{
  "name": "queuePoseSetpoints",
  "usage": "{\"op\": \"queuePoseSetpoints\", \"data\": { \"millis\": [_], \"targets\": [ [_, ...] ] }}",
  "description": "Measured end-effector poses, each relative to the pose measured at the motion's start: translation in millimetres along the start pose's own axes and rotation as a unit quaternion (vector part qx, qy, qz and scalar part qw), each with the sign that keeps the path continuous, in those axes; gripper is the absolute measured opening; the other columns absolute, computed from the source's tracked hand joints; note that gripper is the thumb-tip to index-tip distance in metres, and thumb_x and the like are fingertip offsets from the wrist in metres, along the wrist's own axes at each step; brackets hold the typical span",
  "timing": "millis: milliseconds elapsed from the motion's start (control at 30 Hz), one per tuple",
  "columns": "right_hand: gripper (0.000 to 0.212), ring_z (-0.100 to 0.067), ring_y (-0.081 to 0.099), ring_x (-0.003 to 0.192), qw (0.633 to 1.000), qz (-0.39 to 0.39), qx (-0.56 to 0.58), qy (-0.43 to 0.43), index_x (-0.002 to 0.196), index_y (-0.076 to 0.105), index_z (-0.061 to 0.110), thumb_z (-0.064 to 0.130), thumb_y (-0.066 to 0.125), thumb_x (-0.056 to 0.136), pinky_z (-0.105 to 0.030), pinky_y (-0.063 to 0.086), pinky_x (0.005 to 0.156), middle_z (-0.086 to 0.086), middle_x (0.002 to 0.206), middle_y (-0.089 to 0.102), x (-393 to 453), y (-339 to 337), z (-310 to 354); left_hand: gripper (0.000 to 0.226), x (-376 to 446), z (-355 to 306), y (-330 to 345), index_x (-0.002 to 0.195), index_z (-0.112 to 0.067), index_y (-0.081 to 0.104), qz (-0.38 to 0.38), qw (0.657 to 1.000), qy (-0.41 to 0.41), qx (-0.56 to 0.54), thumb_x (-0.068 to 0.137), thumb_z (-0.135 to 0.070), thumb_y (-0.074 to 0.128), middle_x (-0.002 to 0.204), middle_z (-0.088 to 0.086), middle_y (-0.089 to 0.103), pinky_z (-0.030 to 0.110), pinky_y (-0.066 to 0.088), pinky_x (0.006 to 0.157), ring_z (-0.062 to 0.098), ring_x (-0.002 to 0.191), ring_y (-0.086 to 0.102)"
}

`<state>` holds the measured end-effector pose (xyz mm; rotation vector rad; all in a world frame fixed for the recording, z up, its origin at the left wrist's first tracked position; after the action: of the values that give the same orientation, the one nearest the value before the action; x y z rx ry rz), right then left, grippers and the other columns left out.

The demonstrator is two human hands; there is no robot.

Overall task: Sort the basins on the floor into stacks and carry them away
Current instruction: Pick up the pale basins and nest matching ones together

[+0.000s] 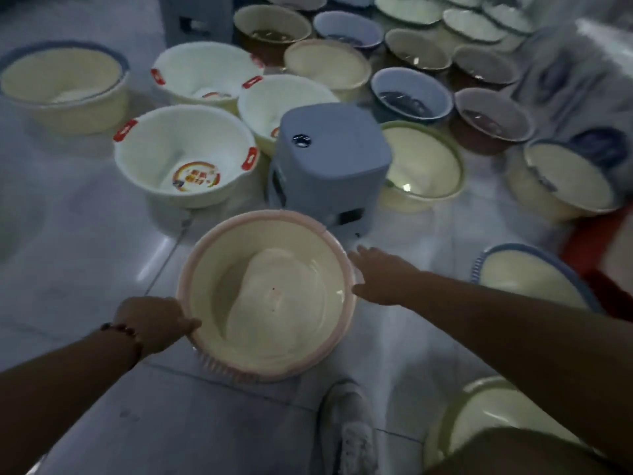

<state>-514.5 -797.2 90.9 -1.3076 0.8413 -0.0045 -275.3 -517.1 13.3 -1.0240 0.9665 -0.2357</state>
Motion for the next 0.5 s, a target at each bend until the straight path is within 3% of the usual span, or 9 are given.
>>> {"op": "queuePoseSetpoints", "data": {
  "millis": [100,167,267,400,500],
  "targets": [
    [0.075,-0.029,0.021,0.145,0.998,-0.02,-0.054,0.022,0.154,0.012,0.017,0.049,0.046,0.095,-0.043,0.027,0.116,-0.008,0.162,0.012,-51,4,-63,0.061,-2,-43,-50,0.133,-0.024,0.047,-0.084,0.993,0.033,0.081,0.091,-0.066,0.037,0.118,-0.001,0.061,0.031,0.051,0.081,0.018,0.099,0.063],
    [0.076,-0.031,0.025,0.143,0.995,-0.028,-0.065,0.065,0.153,0.014,0.016,0.053,0.045,0.094,-0.045,0.028,0.114,-0.009,0.16,0.016,-88,18,-106,0.067,-8,-93,-77,0.148,-0.025,0.032,-0.112,0.983,0.118,0.081,0.093,-0.063,0.036,0.14,0.004,0.05,0.037,0.046,0.093,0.024,0.119,0.055],
    [0.076,-0.032,0.021,0.145,0.992,-0.022,-0.041,0.121,0.154,0.013,0.017,0.053,0.044,0.095,-0.046,0.023,0.116,-0.009,0.161,0.014,-136,48,-150,0.072,-37,-179,-116,0.156,-0.03,0.016,-0.137,0.959,0.234,0.08,0.095,-0.063,0.035,0.158,0.004,0.029,0.04,0.031,0.112,0.025,0.139,0.038],
    [0.074,-0.032,0.018,0.146,0.985,-0.008,0.017,0.173,0.155,0.012,0.018,0.051,0.041,0.095,-0.046,0.018,0.117,-0.008,0.162,0.013,-187,96,-184,0.069,-85,-284,-146,0.155,-0.027,0.018,-0.172,0.924,0.336,0.062,0.097,-0.057,0.038,0.159,0.006,0.026,0.041,0.038,0.108,0.026,0.14,0.037],
    [0.071,-0.033,0.021,0.145,0.98,-0.004,0.052,0.194,0.154,0.016,0.018,0.05,0.042,0.096,-0.046,0.02,0.116,-0.009,0.161,0.017,-218,135,-200,0.07,-106,-333,-146,0.156,-0.026,0.016,-0.153,0.916,0.366,0.063,0.097,-0.056,0.04,0.162,0.01,0.017,0.04,0.037,0.11,0.027,0.143,0.032]
  ]
}}
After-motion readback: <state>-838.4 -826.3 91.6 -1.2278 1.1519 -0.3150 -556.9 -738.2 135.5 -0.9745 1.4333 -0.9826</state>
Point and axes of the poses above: each hand's wrist, its own x-axis towards the middle knuckle, its own y-axis out of the palm, z = x × y, the point moved 5 cm from there along x, towards the middle knuckle
